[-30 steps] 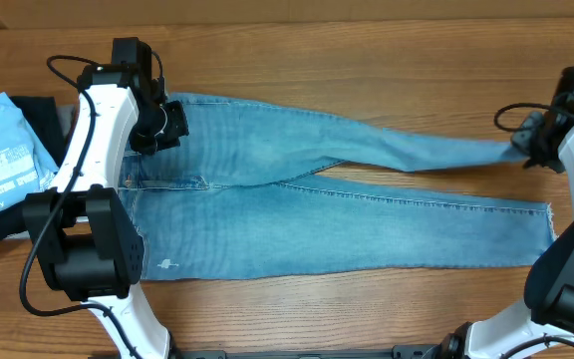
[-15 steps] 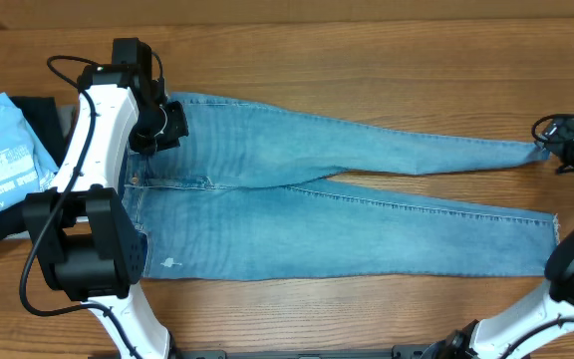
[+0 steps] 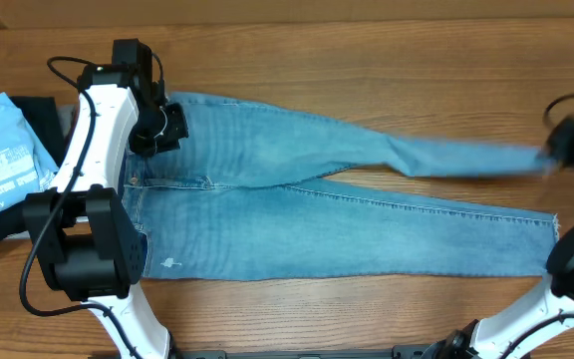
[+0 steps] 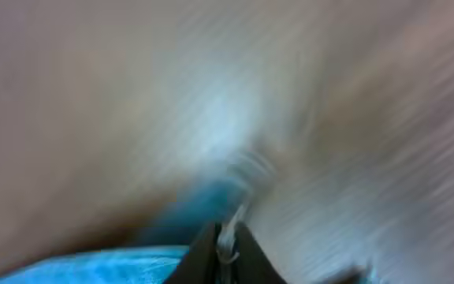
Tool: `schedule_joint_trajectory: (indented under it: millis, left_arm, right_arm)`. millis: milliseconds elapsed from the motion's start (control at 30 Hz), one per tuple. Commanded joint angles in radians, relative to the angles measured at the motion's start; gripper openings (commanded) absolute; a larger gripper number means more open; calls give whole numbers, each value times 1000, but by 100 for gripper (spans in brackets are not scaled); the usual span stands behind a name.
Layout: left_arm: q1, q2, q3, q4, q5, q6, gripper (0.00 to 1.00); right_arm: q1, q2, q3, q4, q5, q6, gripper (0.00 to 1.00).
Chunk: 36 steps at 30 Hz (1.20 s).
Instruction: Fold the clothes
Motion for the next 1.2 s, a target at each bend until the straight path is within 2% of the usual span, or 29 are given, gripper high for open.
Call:
schedule_joint_trajectory:
  millis: [0,33,100,167,233,267,333,467,533,600,667,700,767,833,900,967,1067,1167]
  left_arm:
    - [-6,-20,22,-5,-9,23,4]
    - [-6,-20,22,-10,-9,23,4]
    - [-7,-20,22,-11,-9,24,4]
    - [-6,-20,22,-13,-9,35,4]
    - [-6,-20,22,-22,-10,42,4]
    - [-7,-20,22,-20,-9,42,4]
    - [-7,-20,22,-18,-9,41,4]
    - [-7,-20,22,-18,-9,41,4]
    - [-7,-20,22,-19,-9,37,4]
    - [-7,-20,22,-19,-8,32,4]
    - [-7,-20,22,-19,-9,29,4]
    - [-7,-20,22,-19,-9,30,4]
    - [-7,-20,22,-19,-9,29,4]
    - [-7,-20,22,-19,-9,30,4]
    - [-7,-20,22,-18,-9,30,4]
    - [-7,-20,22,-18,-10,35,4]
    - [-6,-20,22,-13,-10,49,4]
    - [-6,-20,22,-6,-9,48,4]
  right_arm:
    - [0,-14,59,106,144,145,73]
    - [0,21,57,85,148,144,75]
    - [0,86,44,0,158,129,100]
    - [0,141,37,-37,153,127,100]
    - [0,162,35,-29,68,17,100]
    - [0,180,35,-5,18,-56,96]
    - [1,212,34,28,18,-59,90]
    - [3,303,34,124,-96,-103,61]
    - [6,328,34,177,-153,-112,57]
    - [16,328,34,217,-153,-130,30]
    - [17,328,34,225,-153,-130,9]
    - [16,327,34,222,-152,-130,4]
    - [11,299,36,177,-153,-129,4]
    - [8,204,45,59,-152,-126,4]
    - [8,62,94,-159,-138,-126,4]
    - [8,-61,102,-279,-118,-126,4]
    - [8,-213,102,-354,-134,-126,4]
    - [8,-249,102,-426,-130,-77,4]
